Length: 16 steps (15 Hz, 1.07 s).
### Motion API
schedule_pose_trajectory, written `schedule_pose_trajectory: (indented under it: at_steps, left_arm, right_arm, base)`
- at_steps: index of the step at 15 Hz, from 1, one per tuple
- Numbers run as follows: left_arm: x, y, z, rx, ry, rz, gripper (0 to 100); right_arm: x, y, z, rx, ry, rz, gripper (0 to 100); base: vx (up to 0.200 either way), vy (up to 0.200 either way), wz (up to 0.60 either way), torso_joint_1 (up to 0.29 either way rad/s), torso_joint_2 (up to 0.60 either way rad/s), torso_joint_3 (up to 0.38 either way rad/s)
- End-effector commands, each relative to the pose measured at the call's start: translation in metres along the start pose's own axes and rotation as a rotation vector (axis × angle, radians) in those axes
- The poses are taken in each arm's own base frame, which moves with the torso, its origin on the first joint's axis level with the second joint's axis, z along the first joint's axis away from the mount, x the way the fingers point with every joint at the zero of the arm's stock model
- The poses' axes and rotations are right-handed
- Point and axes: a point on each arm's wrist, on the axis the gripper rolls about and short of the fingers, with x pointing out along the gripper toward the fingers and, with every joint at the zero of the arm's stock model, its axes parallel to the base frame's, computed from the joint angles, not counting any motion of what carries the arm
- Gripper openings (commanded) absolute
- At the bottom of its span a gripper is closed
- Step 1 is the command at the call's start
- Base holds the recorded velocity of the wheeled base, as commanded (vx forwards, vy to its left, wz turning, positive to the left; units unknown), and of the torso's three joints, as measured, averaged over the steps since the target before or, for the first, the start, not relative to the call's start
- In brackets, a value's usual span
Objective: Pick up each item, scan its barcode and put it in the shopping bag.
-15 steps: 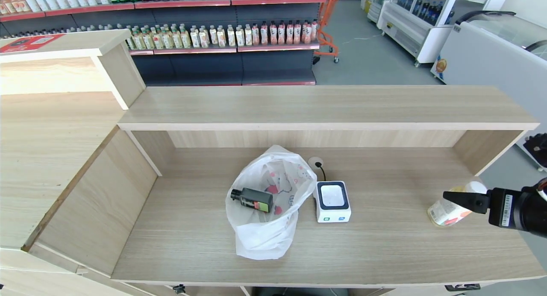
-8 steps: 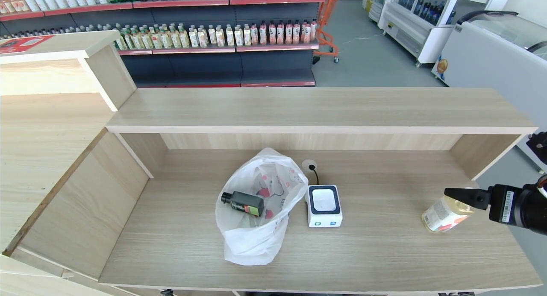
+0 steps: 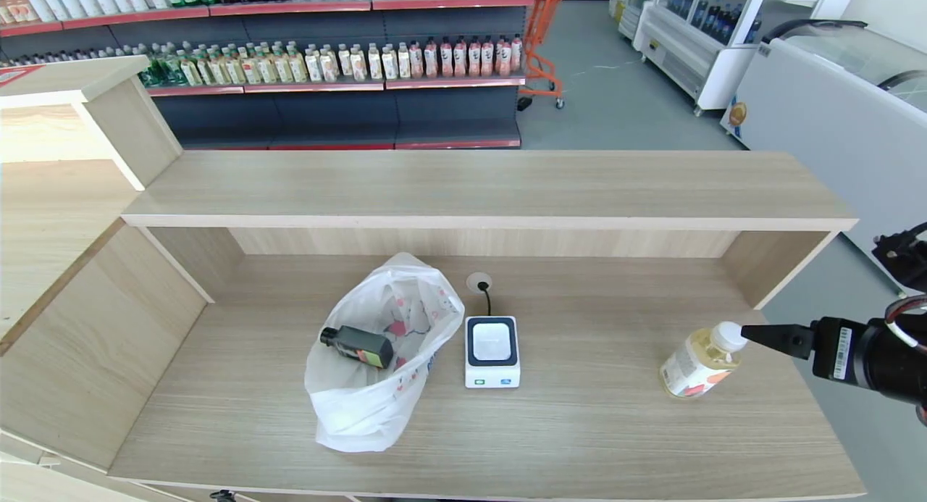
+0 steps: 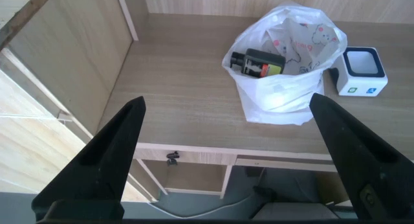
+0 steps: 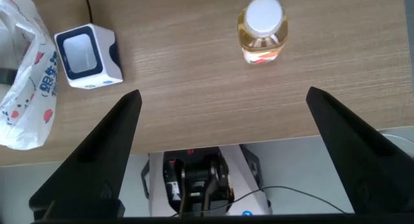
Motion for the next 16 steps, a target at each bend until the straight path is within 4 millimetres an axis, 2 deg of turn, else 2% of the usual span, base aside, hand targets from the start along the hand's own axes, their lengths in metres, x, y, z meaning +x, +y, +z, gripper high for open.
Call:
schedule_pose_trajectory:
  at_steps: [1, 3, 6, 9, 12, 15, 16]
  left_arm:
    - [0.000, 0.000, 0.000, 0.001, 0.000, 0.000, 100]
    - [0.000, 0.000, 0.000, 0.001, 0.000, 0.000, 100]
    - [0.000, 0.000, 0.000, 0.008, -0.002, -0.002, 100]
    - [0.000, 0.000, 0.000, 0.009, 0.000, -0.002, 100]
    - [0.000, 0.000, 0.000, 0.009, 0.000, -0.002, 100]
    - [0.000, 0.000, 0.000, 0.009, 0.000, -0.002, 100]
    - [0.000, 0.000, 0.000, 0.009, 0.000, -0.002, 100]
  right_arm:
    - [0.005, -0.001, -0.003, 0.009, 0.026, -0.011, 100]
    - [0.006, -0.004, -0.012, 0.011, 0.057, -0.027, 100]
    - [0.010, -0.008, -0.029, -0.035, 0.116, -0.053, 100]
    - [0.028, -0.016, -0.042, -0.187, 0.185, -0.245, 100]
    - [0.042, -0.018, -0.046, -0.240, 0.197, -0.359, 100]
    - [0.068, -0.022, -0.064, -0.256, 0.174, -0.391, 100]
    - [0.086, -0.021, -0.072, -0.223, 0.141, -0.351, 100]
  base:
    - [0.000, -0.200, 0.00, -0.002, 0.00, 0.007]
    - [0.000, -0.200, 0.00, 0.002, 0.00, 0.005]
    - [0.000, 0.000, 0.00, 0.000, 0.00, 0.000]
    - [0.000, 0.000, 0.00, 0.000, 0.00, 0.000]
    - [0.000, 0.000, 0.00, 0.000, 0.00, 0.000]
    - [0.000, 0.000, 0.00, 0.000, 0.00, 0.000]
    - [0.000, 0.000, 0.00, 0.000, 0.00, 0.000]
